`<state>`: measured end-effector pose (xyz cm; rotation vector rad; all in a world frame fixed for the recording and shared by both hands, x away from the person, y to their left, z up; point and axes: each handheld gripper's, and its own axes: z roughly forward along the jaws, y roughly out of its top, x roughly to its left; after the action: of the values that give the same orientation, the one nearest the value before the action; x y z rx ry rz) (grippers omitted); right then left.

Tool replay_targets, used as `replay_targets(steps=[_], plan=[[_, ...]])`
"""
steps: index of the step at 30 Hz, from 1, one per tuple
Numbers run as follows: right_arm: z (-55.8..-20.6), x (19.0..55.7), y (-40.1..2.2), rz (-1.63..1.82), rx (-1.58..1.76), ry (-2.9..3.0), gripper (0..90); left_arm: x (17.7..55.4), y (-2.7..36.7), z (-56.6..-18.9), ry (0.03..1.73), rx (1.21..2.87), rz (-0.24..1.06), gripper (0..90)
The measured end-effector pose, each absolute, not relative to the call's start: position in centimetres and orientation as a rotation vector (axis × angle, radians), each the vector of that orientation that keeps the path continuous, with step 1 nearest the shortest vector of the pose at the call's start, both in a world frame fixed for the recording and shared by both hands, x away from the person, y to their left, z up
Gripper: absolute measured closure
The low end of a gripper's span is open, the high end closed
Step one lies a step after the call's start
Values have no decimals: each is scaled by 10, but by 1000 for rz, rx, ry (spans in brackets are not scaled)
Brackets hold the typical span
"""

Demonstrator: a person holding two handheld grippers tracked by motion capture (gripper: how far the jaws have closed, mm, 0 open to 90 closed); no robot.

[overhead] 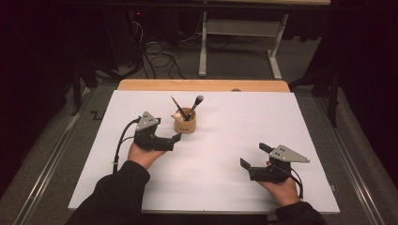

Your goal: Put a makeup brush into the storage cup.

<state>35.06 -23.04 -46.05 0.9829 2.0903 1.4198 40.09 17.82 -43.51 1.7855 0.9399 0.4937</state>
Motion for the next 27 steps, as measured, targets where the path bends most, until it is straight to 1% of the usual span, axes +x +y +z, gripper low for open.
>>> replay_targets(steps=[6, 12, 15, 18, 20, 21, 24, 27], plan=[[-460, 350, -231, 1427, 985, 2085, 56, 376, 193, -432, 910, 1776, 512, 1], [-460, 350, -231, 1427, 985, 2082, 56, 358, 214, -435, 926, 1758, 529, 1], [-460, 349, -231, 1425, 983, 2078, 52, 349, 226, -443, 939, 1741, 527, 1], [-459, 349, -231, 1433, 985, 2074, 43, 341, 237, -459, 951, 1748, 527, 1], [-457, 347, -231, 1441, 981, 2070, 29, 338, 245, -470, 975, 1742, 482, 1], [-457, 347, -231, 1442, 982, 2064, 20, 338, 246, -472, 980, 1747, 463, 1], [-454, 345, -231, 1447, 992, 2037, 4, 336, 245, -469, 954, 1731, 501, 1], [-452, 344, -232, 1446, 993, 2019, 3, 336, 238, -470, 925, 1741, 471, 1]])
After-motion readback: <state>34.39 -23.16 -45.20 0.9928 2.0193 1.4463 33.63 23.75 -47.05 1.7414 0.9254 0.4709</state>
